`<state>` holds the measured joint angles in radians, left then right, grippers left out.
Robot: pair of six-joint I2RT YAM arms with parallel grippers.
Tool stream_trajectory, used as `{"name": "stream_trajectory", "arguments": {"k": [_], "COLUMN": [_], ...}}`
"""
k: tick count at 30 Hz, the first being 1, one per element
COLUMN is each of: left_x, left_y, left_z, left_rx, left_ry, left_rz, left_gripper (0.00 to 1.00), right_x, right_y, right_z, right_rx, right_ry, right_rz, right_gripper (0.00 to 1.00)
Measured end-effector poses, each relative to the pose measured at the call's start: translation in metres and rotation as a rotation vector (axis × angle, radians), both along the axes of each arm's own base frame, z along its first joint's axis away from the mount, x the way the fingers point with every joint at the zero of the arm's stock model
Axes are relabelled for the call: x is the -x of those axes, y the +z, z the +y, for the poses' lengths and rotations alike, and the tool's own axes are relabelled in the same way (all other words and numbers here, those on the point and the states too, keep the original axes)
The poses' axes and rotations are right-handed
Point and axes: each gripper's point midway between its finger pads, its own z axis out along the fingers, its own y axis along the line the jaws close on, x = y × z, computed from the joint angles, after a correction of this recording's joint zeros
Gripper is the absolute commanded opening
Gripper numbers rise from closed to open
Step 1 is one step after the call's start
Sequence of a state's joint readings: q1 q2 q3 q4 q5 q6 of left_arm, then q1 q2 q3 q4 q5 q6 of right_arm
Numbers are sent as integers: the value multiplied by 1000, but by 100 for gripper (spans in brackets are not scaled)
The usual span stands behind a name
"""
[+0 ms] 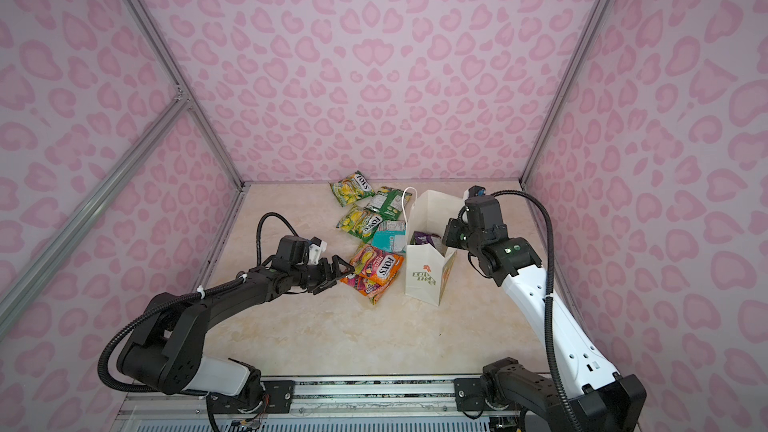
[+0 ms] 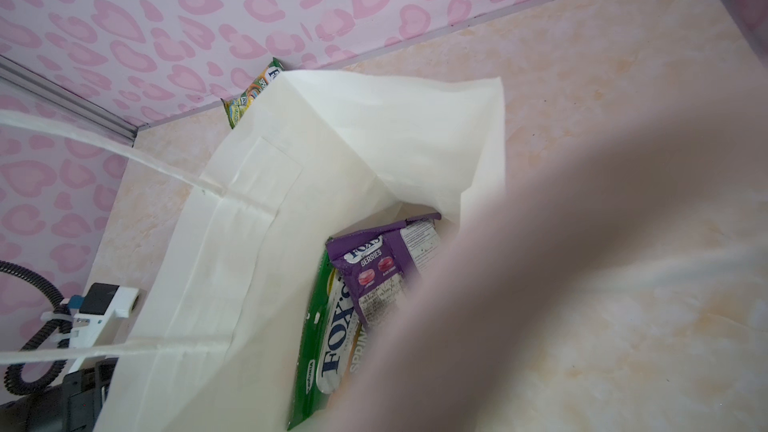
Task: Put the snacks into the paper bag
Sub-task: 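Withdraw the left gripper from the paper bag back toward the candy pile, then lower the left gripper onto the orange Fox's Fruits bag and grasp it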
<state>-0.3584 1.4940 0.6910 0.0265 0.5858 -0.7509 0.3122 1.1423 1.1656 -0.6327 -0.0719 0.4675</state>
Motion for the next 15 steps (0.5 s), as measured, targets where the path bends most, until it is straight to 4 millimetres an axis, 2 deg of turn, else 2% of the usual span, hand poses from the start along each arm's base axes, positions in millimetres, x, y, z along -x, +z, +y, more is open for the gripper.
{"name": "stream_trajectory", "arguments": {"k": [2, 6, 12, 15], "left_x": [-8, -24, -44, -47], "left_y": [-6, -17, -3, -2], "left_z": [1, -2, -7, -21], "left_rx": [-22, -52, -102, -124], "left_ry": [15, 17, 16, -18], "left_rz": [3, 8, -60, -70], "left_gripper": [99, 90, 83, 80], "right_x": [1, 3, 9, 9], "right_y": [0, 3, 10, 9], "right_z": [0, -1, -3, -3], "right_rx": [-1, -4, -10, -10], "right_ry": [0, 0, 0, -1], "right_rz": [-2, -9, -30, -28], "right_gripper": [0, 0, 0, 0]}}
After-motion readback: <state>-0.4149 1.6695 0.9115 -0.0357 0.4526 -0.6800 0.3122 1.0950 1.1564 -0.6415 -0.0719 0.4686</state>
